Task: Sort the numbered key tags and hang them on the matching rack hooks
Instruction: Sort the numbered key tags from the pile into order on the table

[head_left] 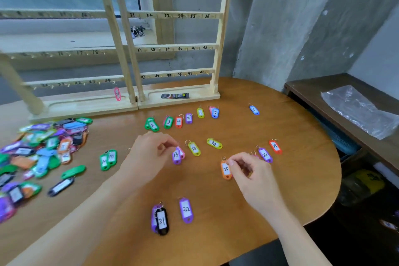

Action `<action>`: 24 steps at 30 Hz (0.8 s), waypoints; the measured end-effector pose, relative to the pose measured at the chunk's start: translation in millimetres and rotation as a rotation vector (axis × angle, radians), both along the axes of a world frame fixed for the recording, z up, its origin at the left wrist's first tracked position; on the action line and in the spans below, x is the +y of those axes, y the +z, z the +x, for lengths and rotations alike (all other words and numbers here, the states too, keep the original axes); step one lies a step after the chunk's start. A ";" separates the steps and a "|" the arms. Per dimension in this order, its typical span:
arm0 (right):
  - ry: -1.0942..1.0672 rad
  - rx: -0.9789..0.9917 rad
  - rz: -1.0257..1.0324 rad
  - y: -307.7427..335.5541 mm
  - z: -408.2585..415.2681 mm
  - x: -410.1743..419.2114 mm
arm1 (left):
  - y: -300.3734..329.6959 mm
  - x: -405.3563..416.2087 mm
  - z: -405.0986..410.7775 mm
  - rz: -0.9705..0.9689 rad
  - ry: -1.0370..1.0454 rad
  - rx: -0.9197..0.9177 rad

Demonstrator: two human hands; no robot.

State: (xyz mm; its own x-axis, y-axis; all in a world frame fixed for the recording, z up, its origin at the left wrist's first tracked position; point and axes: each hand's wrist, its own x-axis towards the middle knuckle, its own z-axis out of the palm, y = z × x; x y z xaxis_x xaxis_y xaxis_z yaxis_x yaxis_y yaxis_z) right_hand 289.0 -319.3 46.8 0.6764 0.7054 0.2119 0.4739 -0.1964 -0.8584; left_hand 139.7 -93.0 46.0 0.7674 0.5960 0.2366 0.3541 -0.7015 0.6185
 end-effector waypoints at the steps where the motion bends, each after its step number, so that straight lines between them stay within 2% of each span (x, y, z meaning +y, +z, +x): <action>1: 0.026 -0.011 -0.002 1.3 -4.6 9.3 | -2.4 6.4 -18.5 0.030 0.041 -0.006; 4: 0.129 -0.034 -0.007 6.9 -21.5 40.1 | -9.9 23.6 -74.1 0.059 0.153 -0.053; 9: 0.311 -0.091 -0.109 10.0 -52.7 94.6 | -22.1 42.4 -151.7 -0.002 0.406 -0.167; 13: 0.421 -0.167 -0.161 8.4 -72.8 128.3 | -26.7 49.5 -191.0 0.025 0.563 -0.141; 19: 0.521 -0.192 -0.231 5.6 -100.4 169.1 | -51.6 53.8 -220.8 0.136 0.675 -0.046; 24: 0.612 -0.340 -0.263 -1.3 -123.4 210.2 | -54.7 50.4 -219.1 0.225 0.597 0.081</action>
